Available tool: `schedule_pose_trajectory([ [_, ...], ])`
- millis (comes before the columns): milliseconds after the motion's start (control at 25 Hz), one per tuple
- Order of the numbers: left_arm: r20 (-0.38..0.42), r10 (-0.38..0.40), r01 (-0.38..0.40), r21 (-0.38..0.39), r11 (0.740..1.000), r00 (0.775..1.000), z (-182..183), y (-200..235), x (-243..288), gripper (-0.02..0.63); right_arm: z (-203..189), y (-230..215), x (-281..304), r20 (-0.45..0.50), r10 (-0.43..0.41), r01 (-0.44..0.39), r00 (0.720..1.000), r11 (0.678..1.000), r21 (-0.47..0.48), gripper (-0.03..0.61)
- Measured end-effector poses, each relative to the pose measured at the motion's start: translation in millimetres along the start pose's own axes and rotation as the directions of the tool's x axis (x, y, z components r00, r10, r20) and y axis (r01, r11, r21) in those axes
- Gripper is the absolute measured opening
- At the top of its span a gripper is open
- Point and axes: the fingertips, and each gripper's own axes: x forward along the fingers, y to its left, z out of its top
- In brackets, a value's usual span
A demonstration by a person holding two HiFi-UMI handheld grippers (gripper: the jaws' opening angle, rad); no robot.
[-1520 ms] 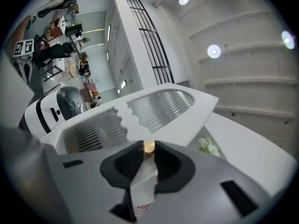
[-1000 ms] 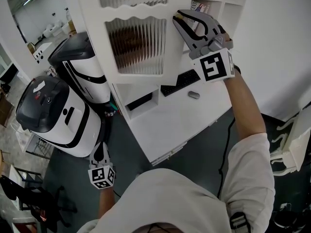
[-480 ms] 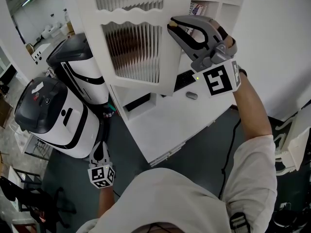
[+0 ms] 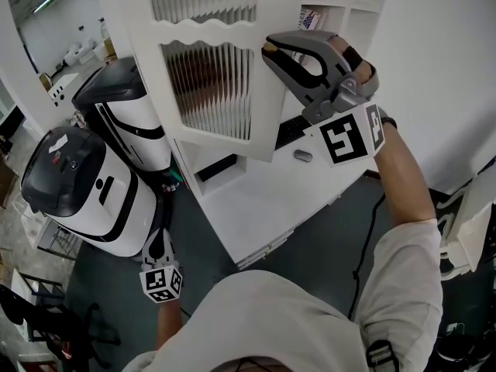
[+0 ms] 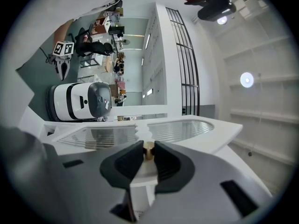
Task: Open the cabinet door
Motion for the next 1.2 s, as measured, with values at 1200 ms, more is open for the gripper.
schedule_pose_trajectory([
  [1200, 0.013, -0.053, 0.054, -0.021, 0.998, 0.998, -4, 7, -9, -0.002, 108, 13, 4, -0.313, 0.045, -0.089, 0.949, 0.988, -0.129, 0.075],
])
